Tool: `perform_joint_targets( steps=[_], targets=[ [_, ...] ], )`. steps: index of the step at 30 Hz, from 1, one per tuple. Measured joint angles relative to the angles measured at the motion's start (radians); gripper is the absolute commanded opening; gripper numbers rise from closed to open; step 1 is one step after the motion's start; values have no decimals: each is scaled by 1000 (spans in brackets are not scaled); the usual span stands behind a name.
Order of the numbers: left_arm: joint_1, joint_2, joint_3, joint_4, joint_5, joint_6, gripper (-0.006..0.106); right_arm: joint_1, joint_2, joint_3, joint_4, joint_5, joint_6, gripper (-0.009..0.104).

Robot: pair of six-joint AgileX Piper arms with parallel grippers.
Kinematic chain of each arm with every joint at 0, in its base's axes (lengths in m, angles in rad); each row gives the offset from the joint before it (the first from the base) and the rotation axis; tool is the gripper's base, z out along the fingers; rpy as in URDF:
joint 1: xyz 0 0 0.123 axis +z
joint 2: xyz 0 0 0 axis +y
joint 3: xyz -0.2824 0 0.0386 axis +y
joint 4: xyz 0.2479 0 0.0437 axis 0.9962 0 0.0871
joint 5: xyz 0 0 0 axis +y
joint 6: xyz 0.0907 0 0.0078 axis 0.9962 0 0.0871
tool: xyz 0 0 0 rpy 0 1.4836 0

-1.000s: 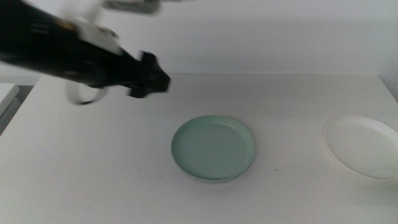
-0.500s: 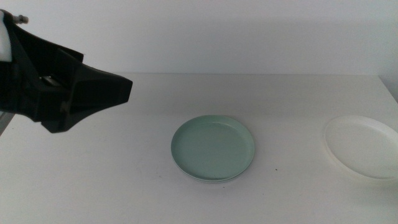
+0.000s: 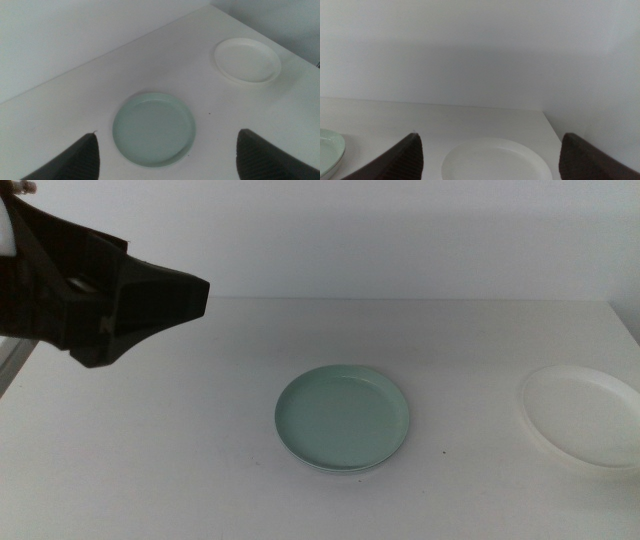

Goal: Stack the three bowls on top of each other.

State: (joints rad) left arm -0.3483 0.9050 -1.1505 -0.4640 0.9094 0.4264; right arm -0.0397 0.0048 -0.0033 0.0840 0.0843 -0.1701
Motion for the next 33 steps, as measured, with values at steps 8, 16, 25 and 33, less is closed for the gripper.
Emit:
perform_joint_targets(
  steps=[8, 16, 25, 33],
  targets=[
    [0, 0, 0, 0, -11, 0, 94, 0, 0, 0, 0, 27, 2, 84],
    [0, 0, 2, 2, -12, 0, 94, 0, 132, -121, 0, 120, 145, 84],
    [0, 0, 2, 7, -12, 0, 94, 0, 554, -583, 20, 526, 295, 84],
    [0, 0, 2, 8, -12, 13, 94, 0, 788, -751, -78, 696, 470, 84]
  ],
)
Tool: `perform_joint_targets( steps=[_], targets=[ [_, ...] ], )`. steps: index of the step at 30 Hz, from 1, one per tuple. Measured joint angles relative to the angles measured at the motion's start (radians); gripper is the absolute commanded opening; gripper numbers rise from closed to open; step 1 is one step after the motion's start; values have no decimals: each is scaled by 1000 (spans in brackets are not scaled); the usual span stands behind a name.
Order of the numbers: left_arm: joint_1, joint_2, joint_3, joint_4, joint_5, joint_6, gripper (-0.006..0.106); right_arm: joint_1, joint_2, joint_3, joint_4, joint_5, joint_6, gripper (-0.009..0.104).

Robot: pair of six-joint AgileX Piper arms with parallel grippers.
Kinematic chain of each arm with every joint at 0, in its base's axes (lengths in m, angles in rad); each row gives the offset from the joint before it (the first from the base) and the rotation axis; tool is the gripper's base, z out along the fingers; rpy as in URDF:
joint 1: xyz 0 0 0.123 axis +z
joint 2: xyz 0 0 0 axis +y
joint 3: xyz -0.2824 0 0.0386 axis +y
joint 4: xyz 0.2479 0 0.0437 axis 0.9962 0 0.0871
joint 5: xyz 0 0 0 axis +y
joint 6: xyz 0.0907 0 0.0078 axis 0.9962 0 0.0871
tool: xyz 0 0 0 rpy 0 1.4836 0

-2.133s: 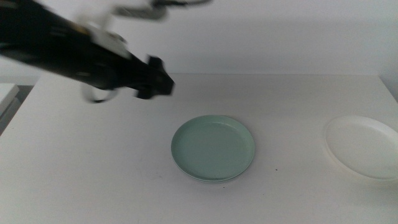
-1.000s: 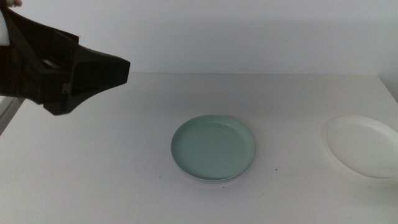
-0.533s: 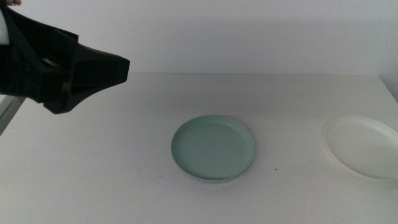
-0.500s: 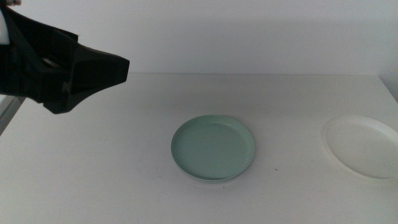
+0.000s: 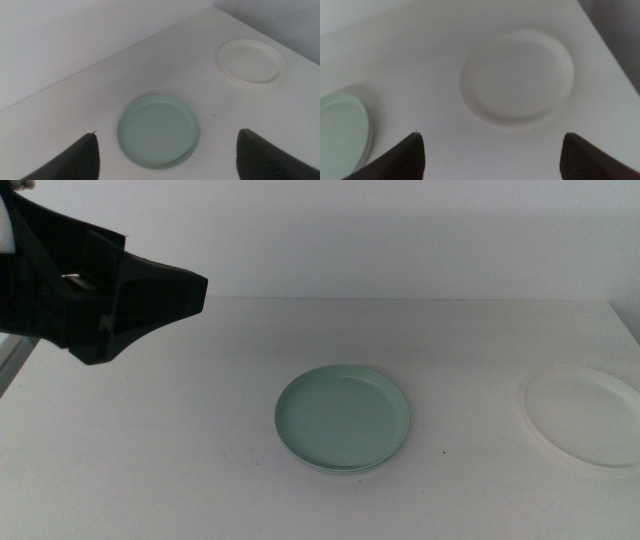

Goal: Stack the three bowls on top of each other.

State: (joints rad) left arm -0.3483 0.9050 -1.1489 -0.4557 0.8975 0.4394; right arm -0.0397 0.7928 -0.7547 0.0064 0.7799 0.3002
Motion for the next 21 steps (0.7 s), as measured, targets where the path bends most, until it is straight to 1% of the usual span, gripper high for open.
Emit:
perform_joint_targets(
  steps=[2, 7, 11, 13, 15, 18, 20, 21],
  targets=[
    [0, 0, 0, 6, 0, 2, 94, 0, 59, -31, -6, 41, 55, 84],
    [0, 0, 0, 12, -1, 4, 94, 0, 206, -104, -22, 121, 90, 84],
    [0, 0, 0, 12, -4, 6, 94, -5, 337, -183, -85, 139, 91, 84],
    [0, 0, 0, 12, -4, 6, 94, -34, 407, -232, -96, 144, 91, 83],
    [0, 0, 0, 12, -4, 6, 94, -85, 491, -290, -86, 144, 75, 83],
    [0, 0, 0, 14, -4, 6, 94, -166, 615, -371, -31, 142, -4, 83],
    [0, 0, 0, 14, -4, 6, 94, -211, 709, -428, -6, 140, -37, 83],
    [0, 0, 0, 14, -6, 6, 94, -232, 756, -456, -6, 140, -50, 83]
  ],
)
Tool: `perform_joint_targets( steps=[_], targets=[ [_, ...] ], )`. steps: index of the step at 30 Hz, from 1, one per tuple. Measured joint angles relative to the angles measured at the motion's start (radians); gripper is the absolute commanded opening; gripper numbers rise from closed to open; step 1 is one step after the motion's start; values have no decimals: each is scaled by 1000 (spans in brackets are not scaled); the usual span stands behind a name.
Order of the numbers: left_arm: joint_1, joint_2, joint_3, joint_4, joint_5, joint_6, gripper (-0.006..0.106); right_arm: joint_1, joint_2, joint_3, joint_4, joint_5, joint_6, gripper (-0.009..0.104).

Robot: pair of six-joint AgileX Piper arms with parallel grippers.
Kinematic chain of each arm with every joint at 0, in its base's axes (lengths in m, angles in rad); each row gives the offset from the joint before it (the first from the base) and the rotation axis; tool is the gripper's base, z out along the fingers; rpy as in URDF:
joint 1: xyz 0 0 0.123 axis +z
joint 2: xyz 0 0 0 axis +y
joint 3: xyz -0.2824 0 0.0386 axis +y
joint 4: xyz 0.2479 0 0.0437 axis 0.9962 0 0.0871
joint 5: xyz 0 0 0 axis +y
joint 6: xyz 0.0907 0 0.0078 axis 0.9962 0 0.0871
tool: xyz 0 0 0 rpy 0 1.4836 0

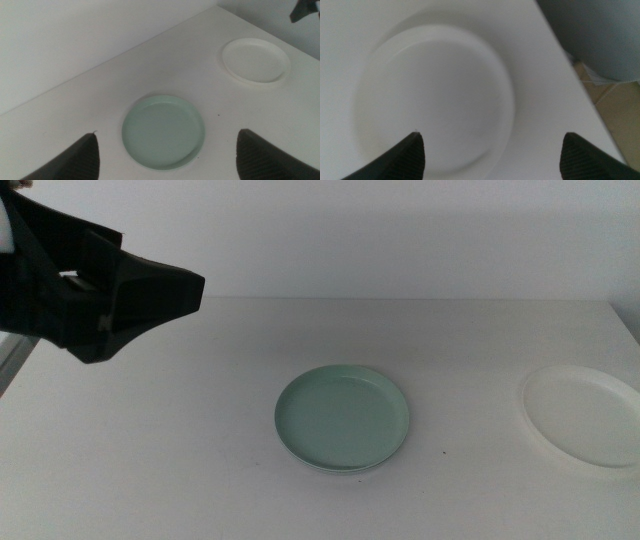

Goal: Stack the three bowls on top of each other.

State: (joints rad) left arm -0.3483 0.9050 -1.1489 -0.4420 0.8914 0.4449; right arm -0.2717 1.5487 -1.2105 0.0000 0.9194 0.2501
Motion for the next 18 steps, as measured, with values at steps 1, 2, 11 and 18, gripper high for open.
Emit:
perform_joint_targets(
  steps=[1, 2, 11, 18],
  targets=[
    [0, 0, 0, 0, 0, 0, 94, -18, 46, -27, 6, 0, -11, 82],
    [0, 0, 0, 0, 0, 0, 94, -33, 91, -53, 6, 0, -26, 80],
    [0, 0, 0, 0, 0, 0, 94, -73, 387, -189, 19, -33, -80, 68],
    [0, 0, 0, 0, 0, 0, 94, -76, 489, -199, 65, -66, -114, 56]
  ],
)
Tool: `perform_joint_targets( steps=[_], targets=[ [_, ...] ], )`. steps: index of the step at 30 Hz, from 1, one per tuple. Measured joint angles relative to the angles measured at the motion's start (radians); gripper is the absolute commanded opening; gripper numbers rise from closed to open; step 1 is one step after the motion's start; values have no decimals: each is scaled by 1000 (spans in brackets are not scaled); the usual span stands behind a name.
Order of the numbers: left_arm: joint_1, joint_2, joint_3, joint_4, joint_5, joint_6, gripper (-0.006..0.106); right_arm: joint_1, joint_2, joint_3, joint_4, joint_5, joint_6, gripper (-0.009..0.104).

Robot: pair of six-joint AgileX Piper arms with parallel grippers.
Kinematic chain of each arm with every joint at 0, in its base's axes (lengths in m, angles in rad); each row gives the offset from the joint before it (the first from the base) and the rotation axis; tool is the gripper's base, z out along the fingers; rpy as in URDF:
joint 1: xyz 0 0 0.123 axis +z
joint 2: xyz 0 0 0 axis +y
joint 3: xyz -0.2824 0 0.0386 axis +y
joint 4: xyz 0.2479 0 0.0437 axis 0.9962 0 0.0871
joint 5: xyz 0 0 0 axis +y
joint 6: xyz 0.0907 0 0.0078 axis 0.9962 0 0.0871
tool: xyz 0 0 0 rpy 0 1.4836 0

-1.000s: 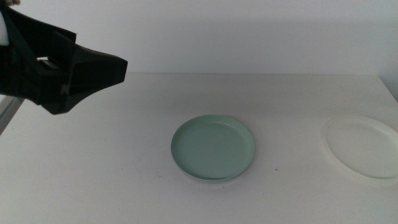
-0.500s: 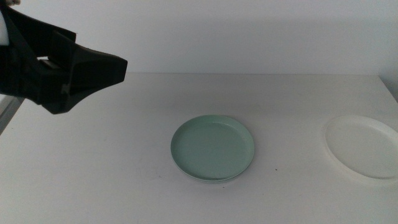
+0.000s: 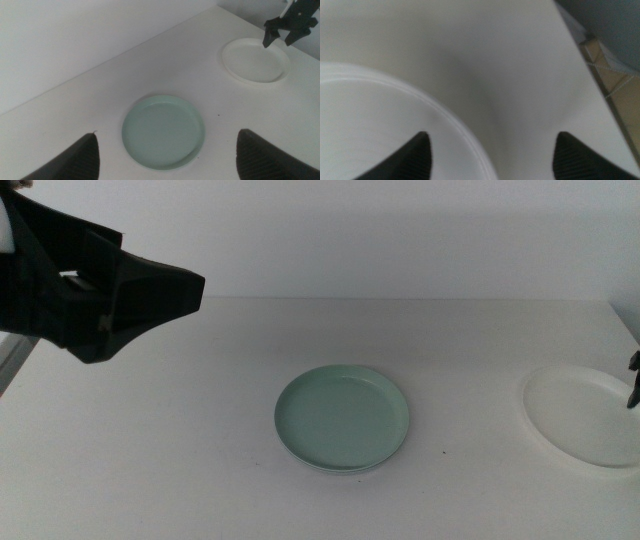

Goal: Stack the three bowls on top of each other.

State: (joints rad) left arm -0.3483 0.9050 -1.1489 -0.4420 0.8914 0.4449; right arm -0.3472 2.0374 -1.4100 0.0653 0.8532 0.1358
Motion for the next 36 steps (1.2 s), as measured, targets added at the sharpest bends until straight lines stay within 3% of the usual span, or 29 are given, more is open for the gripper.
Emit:
perform_joint_targets(
  steps=[7, 17, 29, 36],
  targets=[
    [0, 0, 0, 0, 0, 0, 94, 0, 40, 0, 52, 7, -51, -3],
    [0, 0, 0, 0, 0, 0, 94, 42, -125, -1, 118, 13, -69, -2],
    [0, -2, 0, 0, 0, 0, 94, 494, -236, -65, 165, 103, -23, -2],
    [0, -2, 0, 0, 0, 0, 94, 674, -192, -70, 177, 92, 14, -2]
  ],
)
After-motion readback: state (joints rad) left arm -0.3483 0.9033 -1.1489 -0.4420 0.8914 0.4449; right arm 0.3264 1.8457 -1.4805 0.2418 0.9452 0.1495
